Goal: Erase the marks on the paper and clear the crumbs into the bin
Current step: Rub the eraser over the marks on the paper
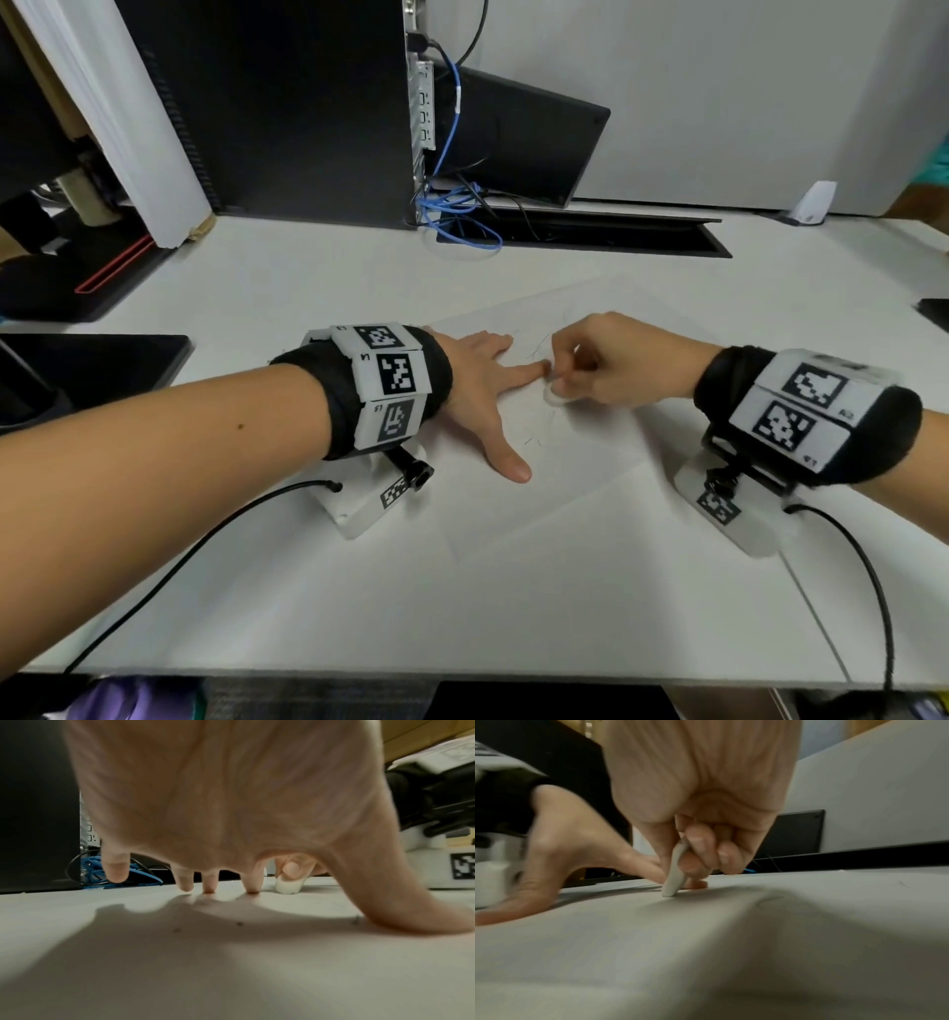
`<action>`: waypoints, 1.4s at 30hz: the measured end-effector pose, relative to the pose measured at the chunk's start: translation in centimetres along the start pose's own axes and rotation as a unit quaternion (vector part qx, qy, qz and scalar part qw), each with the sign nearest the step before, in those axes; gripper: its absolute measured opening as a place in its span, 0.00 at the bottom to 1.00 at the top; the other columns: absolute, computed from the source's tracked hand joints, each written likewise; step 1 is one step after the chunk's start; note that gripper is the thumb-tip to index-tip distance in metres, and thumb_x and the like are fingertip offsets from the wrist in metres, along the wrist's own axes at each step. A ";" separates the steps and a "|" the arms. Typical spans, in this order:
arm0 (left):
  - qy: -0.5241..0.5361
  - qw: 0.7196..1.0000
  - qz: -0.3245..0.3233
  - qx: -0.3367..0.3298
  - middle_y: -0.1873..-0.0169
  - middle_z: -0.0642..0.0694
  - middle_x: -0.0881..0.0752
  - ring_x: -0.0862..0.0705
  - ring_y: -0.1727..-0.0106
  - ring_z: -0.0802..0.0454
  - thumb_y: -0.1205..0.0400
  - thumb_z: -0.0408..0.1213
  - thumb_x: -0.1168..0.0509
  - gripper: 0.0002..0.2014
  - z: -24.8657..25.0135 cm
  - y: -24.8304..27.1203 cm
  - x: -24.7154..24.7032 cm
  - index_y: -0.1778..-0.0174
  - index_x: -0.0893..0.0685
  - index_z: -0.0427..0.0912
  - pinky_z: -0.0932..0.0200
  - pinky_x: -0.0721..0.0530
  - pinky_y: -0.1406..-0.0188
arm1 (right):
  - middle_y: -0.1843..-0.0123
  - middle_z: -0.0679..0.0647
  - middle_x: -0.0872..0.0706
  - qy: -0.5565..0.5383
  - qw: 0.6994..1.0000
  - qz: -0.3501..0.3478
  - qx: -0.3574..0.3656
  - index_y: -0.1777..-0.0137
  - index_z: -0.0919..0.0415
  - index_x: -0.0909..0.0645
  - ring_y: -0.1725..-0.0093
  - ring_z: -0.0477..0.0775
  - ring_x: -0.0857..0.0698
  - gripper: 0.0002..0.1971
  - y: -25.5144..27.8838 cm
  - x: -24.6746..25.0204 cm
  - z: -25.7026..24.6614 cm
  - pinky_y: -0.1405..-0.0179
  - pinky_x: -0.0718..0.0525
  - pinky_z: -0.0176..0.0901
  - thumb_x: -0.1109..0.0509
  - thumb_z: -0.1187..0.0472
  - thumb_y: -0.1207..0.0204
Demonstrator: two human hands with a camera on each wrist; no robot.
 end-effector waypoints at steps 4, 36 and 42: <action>0.008 1.000 -0.002 -0.007 0.19 0.56 0.68 0.64 0.17 0.53 0.36 0.71 0.33 0.56 0.0 0.0 0.0 0.23 0.67 0.70 0.34 0.58 0.22 | 0.83 0.43 0.23 -0.069 0.994 -0.086 0.007 0.72 0.56 0.27 0.81 0.40 0.26 0.15 0.7 -1.8 -0.6 0.74 0.28 0.28 0.28 0.62 0.26; 0.003 1.000 -0.011 -0.001 0.19 0.56 0.69 0.63 0.17 0.53 0.36 0.71 0.32 0.57 0.2 0.0 -0.1 0.24 0.68 0.70 0.36 0.55 0.21 | 0.80 0.42 0.23 -0.016 1.000 -0.018 0.006 0.72 0.55 0.28 0.77 0.41 0.25 0.15 0.6 -1.1 -0.4 0.70 0.28 0.29 0.28 0.59 0.26; 0.007 1.000 -0.005 -0.003 0.19 0.56 0.68 0.63 0.17 0.52 0.37 0.71 0.32 0.57 0.1 -0.1 0.0 0.23 0.67 0.70 0.37 0.56 0.21 | 0.85 0.40 0.25 -0.051 0.997 -0.062 0.004 0.73 0.56 0.30 0.81 0.40 0.28 0.17 1.2 -1.4 -0.3 0.76 0.32 0.25 0.28 0.63 0.25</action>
Point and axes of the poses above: each hand's wrist, its own y-axis away from the middle knuckle, its own x-axis out of the back of the hand, z = x × y, the point moved 6 cm from there along -y, towards the middle knuckle
